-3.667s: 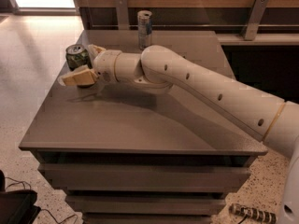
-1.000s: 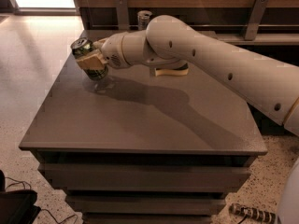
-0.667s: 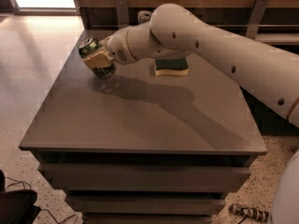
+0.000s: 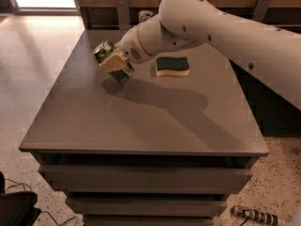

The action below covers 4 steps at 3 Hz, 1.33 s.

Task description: Knock green can over

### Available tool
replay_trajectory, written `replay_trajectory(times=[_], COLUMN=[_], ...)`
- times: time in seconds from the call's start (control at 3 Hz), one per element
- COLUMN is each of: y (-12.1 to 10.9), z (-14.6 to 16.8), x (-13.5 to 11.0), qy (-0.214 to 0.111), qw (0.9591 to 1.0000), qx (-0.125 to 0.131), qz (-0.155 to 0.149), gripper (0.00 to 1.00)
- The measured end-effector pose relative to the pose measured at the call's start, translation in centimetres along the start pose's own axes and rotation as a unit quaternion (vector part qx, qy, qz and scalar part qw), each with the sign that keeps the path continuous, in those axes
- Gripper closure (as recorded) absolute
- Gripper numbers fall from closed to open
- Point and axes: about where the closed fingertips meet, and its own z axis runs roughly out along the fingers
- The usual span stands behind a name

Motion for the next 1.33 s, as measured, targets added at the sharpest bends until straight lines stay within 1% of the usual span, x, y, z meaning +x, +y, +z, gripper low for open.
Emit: replay_trajectory(times=[0.33, 0.67, 1.0, 1.33], y=[0.2, 0.3, 0.4, 0.9], z=[-2.0, -2.5, -1.7, 0.3], x=[0.7, 1.1, 1.9, 3.1], qy=[0.049, 0.097, 0.125, 0.155], qw=[0.9986, 0.9949, 0.9919, 0.9878], qx=[0.020, 0.027, 0.019, -0.004], qz=[-0.005, -0.015, -0.019, -0.018], gripper=[1.00, 1.00, 1.00, 1.00])
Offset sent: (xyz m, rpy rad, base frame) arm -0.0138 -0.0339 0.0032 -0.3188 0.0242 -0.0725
